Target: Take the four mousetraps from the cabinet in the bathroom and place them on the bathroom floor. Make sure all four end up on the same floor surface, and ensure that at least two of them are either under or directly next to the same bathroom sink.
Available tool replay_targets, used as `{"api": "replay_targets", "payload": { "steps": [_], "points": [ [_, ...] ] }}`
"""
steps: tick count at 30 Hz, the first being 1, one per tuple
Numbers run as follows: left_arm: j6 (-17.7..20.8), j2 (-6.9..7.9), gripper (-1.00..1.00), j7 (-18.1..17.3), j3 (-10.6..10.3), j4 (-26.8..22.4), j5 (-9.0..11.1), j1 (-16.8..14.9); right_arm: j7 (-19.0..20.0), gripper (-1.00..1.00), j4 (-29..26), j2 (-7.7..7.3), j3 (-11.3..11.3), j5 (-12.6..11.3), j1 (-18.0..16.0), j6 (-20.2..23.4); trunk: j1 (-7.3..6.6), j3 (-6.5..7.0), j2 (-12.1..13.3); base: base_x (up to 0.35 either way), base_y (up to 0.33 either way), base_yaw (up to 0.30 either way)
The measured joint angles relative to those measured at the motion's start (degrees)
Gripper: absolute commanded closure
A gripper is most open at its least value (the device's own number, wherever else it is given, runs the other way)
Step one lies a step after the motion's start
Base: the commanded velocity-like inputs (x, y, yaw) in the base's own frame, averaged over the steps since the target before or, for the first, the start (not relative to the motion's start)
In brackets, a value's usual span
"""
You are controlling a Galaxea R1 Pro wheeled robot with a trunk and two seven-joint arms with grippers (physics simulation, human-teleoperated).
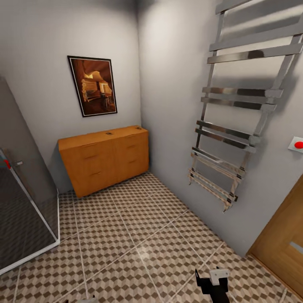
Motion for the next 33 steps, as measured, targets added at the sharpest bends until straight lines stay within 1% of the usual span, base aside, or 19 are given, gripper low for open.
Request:
{"api": "replay_targets", "payload": {
  "steps": [18, 33],
  "points": [
    [0.00, -0.09, -1.00, 0.00, 0.00, 0.00, -0.01, 0.00, 0.00, -1.00, 0.00, 0.00, 0.00, 0.00, 0.00, 0.00, 0.00, 0.00, 0.00, 0.307, -0.005, 0.201],
    [0.01, -0.09, -1.00, 0.00, 0.00, 0.00, 0.00, 0.00, 0.00, -1.00, 0.00, 0.00, 0.01, 0.00, 0.00, -0.01, 0.00, 0.00, 0.00, 0.306, -0.107, 0.141]
  ]
}}
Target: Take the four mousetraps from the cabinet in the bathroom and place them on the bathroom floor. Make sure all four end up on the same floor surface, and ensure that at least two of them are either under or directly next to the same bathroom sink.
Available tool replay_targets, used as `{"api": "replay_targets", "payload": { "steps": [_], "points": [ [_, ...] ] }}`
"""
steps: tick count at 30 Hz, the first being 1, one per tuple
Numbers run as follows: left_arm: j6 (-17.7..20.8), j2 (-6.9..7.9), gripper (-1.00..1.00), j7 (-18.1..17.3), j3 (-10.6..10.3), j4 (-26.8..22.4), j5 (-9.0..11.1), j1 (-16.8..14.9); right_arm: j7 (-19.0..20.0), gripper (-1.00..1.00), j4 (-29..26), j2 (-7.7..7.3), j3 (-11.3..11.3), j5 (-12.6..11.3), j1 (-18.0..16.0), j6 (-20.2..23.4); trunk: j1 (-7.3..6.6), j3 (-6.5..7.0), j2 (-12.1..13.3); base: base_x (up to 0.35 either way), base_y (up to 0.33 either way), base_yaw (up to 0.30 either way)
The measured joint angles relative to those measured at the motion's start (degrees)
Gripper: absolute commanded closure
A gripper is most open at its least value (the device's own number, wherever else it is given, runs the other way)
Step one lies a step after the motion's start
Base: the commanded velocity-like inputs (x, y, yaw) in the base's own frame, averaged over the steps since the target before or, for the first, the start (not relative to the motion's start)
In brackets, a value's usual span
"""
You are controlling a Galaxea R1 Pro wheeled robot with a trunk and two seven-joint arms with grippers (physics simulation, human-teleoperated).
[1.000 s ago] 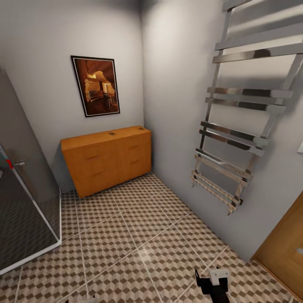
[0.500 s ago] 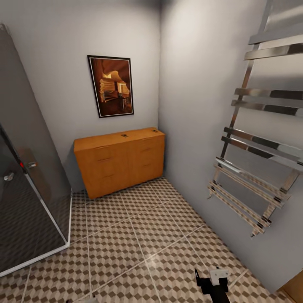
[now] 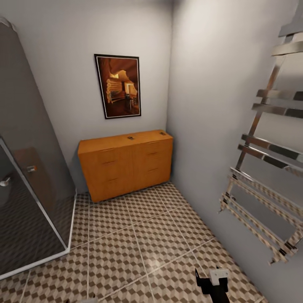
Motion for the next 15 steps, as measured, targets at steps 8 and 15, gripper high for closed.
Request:
{"api": "replay_targets", "payload": {
  "steps": [8, 15],
  "points": [
    [0.01, 0.00, -1.00, 0.00, 0.00, 0.00, 0.01, 0.00, 0.00, -1.00, 0.00, 0.00, -0.01, 0.00, 0.00, 0.00, 0.00, 0.00, 0.00, 0.305, -0.123, 0.184],
    [0.00, 0.00, -1.00, -0.01, 0.00, 0.00, 0.00, 0.00, 0.00, -1.00, 0.00, 0.00, -0.01, 0.00, 0.00, 0.00, 0.00, 0.00, 0.00, 0.305, -0.124, 0.174]
  ]
}}
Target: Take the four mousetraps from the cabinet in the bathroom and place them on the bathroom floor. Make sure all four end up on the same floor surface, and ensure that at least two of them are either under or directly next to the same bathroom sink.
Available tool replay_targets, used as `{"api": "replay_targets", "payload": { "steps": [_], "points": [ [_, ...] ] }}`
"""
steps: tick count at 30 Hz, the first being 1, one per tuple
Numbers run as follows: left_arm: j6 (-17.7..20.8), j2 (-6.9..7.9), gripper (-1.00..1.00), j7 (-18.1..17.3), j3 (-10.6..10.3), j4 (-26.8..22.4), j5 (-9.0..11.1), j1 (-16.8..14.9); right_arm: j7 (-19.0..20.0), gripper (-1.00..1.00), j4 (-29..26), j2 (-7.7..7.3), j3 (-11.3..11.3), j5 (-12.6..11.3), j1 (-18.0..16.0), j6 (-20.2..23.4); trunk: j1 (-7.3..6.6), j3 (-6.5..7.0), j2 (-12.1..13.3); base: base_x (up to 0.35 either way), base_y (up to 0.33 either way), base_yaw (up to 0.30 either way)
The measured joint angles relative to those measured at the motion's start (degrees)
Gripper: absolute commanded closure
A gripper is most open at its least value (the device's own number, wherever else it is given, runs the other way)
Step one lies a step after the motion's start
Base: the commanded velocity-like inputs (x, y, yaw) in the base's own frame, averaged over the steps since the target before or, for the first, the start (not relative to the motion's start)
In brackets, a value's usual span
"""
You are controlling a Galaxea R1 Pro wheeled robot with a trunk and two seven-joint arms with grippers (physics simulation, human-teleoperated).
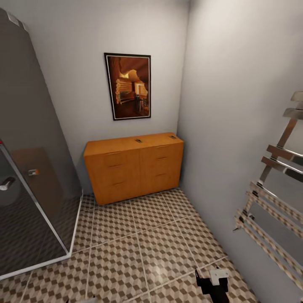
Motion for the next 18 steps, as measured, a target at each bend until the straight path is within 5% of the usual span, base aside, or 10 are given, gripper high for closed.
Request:
{"api": "replay_targets", "payload": {
  "steps": [18],
  "points": [
    [0.00, 0.00, -1.00, -0.01, 0.00, 0.01, -0.01, -0.01, 0.16, -1.00, -0.01, -0.09, -0.01, 0.00, 0.01, 0.00, 0.00, 0.00, 0.00, 0.304, -0.122, 0.022]
  ]
}}
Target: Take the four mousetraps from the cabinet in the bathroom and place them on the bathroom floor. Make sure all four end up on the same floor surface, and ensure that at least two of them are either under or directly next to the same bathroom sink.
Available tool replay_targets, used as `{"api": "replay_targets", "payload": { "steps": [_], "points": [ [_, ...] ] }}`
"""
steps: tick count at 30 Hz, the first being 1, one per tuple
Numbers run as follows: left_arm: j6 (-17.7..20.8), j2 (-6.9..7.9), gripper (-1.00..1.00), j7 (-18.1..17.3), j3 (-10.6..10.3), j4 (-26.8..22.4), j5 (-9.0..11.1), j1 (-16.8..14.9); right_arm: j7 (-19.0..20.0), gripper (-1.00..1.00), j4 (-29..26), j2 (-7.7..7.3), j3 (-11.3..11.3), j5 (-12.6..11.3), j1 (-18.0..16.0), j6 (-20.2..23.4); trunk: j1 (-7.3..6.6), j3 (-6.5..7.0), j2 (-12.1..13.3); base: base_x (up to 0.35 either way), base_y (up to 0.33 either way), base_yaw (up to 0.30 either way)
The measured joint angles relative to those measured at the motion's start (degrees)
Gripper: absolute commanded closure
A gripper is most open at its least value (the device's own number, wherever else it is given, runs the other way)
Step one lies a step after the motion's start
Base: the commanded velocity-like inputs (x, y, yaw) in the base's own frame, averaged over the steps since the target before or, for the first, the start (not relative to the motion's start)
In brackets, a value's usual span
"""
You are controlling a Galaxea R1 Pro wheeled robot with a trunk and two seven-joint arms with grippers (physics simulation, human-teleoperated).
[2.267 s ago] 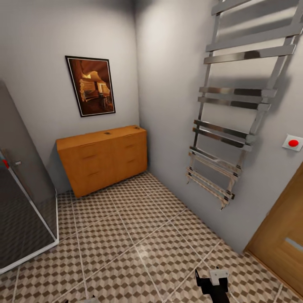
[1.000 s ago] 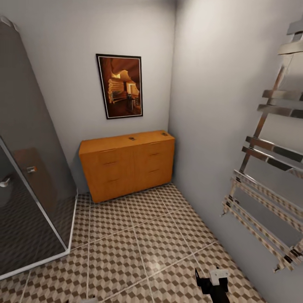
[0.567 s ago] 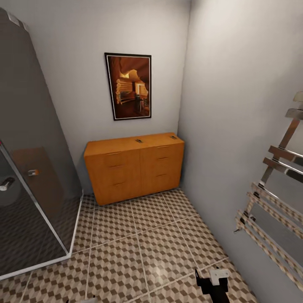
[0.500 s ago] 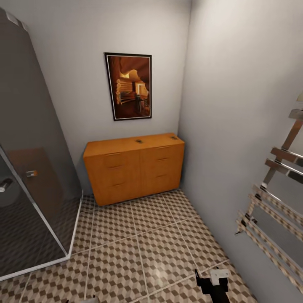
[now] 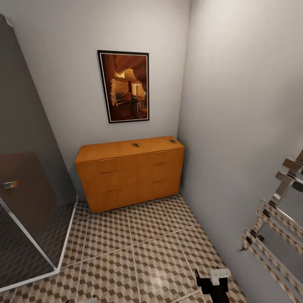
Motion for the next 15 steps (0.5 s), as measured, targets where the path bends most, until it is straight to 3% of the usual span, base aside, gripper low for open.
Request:
{"api": "replay_targets", "payload": {
  "steps": [15],
  "points": [
    [-0.01, 0.00, -1.00, 0.01, 0.00, 0.00, 0.01, 0.00, -0.04, -1.00, -0.01, -0.01, 0.00, 0.00, 0.04, 0.01, 0.00, 0.00, 0.00, 0.301, -0.020, 0.000]
  ]
}}
